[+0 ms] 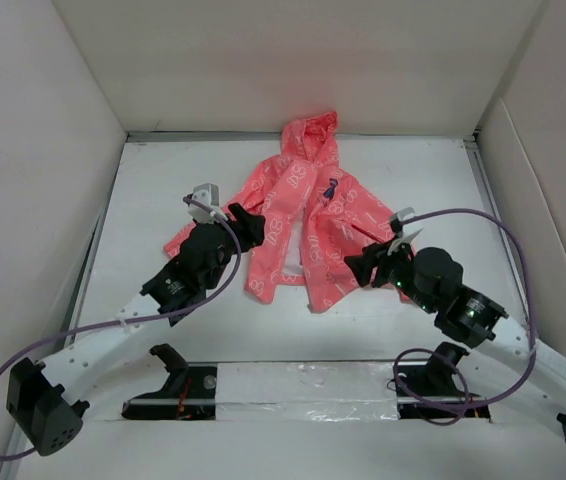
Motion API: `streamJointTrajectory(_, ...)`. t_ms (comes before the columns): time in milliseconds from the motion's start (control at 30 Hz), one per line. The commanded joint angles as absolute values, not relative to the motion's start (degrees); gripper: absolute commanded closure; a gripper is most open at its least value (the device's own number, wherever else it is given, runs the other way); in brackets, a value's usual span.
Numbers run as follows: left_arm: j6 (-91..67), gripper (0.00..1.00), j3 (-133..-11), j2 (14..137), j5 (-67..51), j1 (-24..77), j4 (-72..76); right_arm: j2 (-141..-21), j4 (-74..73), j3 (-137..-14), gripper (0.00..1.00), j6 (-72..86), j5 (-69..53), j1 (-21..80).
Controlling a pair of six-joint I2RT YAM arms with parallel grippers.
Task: Zip up the jacket
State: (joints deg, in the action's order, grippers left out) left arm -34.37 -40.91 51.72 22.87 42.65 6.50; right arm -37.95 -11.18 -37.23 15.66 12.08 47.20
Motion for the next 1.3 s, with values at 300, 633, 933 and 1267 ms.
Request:
streamJointTrajectory(300,-35.77,1.0,-33.85,44.03,18.03,42.63,0.53,-52.55,5.52,-33.05,1.0,21.52,3.61,52.47)
streamJointTrajectory(633,-39.99,0.72,-29.54,50.89,21.36,46.76,-2.03,-76.36,17.22,-33.39,1.0,28.56,7.11,62.57)
streamJointTrajectory(933,-37.28,0.51,-28.2,58.61,18.11,43.77,2.72,-88.86,24.96,-36.91,0.75,31.91,11.33,63.9)
streamJointTrajectory(1267,-33.75,0.6,-31.11,69.78,17.58,43.77,5.01,-79.9,20.4,-33.66,0.61,29.27,16.17,63.9)
